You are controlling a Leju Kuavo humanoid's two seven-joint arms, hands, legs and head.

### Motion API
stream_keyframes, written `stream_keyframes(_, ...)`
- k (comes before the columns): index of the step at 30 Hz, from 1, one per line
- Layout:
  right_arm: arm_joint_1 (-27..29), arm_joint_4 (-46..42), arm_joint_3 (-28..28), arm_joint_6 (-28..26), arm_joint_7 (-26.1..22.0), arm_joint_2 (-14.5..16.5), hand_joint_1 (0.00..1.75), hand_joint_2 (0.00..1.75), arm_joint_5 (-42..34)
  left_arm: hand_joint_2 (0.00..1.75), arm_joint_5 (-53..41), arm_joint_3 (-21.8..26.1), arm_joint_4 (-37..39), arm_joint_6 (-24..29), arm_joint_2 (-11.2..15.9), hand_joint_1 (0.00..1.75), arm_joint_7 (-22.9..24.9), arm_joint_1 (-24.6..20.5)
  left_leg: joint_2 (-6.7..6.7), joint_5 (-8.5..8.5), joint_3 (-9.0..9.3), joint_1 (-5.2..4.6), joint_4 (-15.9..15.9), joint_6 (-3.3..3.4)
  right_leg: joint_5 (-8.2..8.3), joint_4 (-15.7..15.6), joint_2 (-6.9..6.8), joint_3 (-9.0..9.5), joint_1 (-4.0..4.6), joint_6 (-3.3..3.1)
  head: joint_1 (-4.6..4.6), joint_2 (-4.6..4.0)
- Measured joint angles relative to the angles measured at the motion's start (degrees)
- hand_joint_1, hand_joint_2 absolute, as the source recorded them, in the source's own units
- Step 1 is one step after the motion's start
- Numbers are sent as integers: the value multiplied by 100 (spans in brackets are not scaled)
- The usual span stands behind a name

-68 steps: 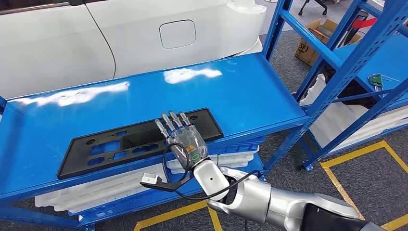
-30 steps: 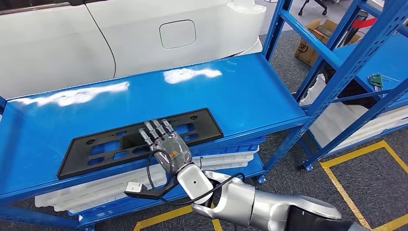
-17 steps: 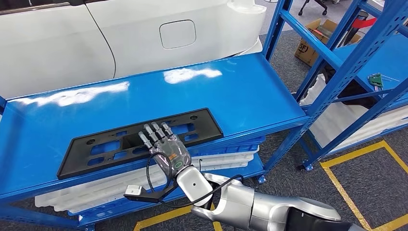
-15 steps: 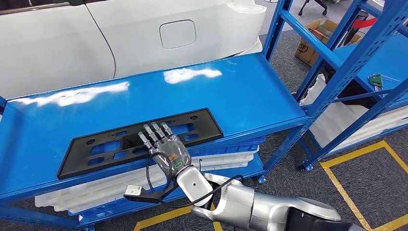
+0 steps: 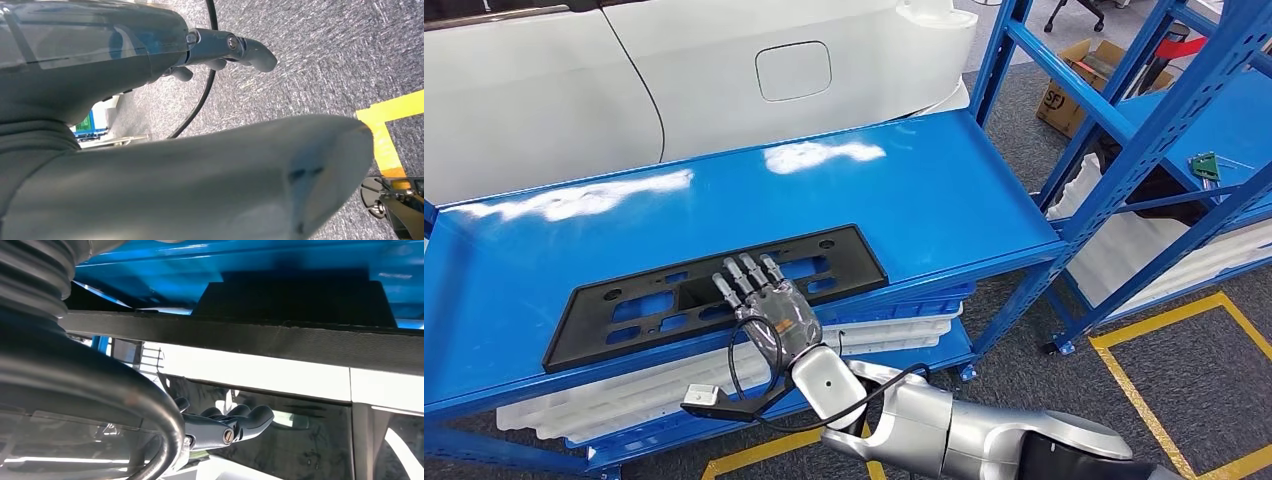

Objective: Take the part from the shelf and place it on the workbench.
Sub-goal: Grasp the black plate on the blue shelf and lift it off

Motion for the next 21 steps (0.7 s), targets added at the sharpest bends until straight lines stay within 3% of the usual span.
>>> stream_keyframes(21, -64, 56, -55, 4, 85, 208, 0, 175, 7, 0, -36, -4, 0, -7, -27, 0, 0, 2, 0, 0, 0, 0, 0, 0, 0, 0, 0, 0, 0, 0, 0, 0)
